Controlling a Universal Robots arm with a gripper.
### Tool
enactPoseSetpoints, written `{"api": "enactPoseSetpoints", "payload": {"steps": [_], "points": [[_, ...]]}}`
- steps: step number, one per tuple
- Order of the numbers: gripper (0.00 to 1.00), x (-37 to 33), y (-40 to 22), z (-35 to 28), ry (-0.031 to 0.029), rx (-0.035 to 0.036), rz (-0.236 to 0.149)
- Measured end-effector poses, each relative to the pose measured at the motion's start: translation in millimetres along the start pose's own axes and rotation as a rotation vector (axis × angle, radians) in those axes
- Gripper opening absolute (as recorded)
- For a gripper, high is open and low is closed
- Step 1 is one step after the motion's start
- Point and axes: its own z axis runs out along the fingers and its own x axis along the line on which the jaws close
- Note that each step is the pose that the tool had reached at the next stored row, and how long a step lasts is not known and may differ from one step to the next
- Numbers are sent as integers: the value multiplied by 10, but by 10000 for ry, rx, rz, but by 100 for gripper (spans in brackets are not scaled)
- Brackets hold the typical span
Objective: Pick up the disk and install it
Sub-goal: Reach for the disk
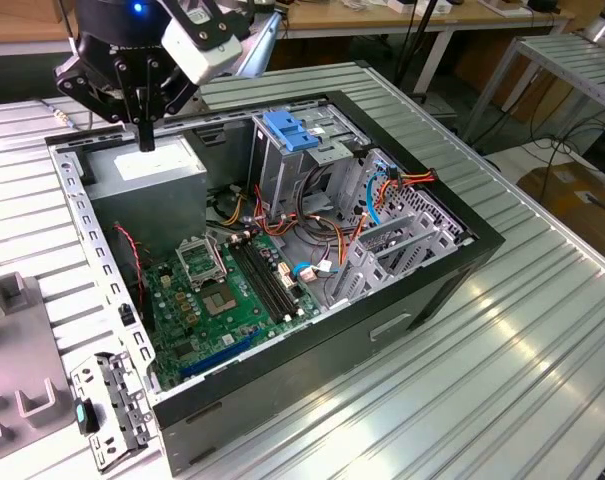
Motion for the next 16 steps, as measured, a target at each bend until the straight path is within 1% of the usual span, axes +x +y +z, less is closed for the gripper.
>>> {"api": "enactPoseSetpoints", "payload": {"steps": [2, 6, 12, 14, 16], "points": [[11, 42, -3, -1, 0, 0, 1], [11, 98, -7, -3, 0, 0, 1], [11, 205, -15, -6, 0, 0, 0], [11, 280, -21, -8, 1, 1, 1], [11, 338, -25, -9, 0, 0, 0]]}}
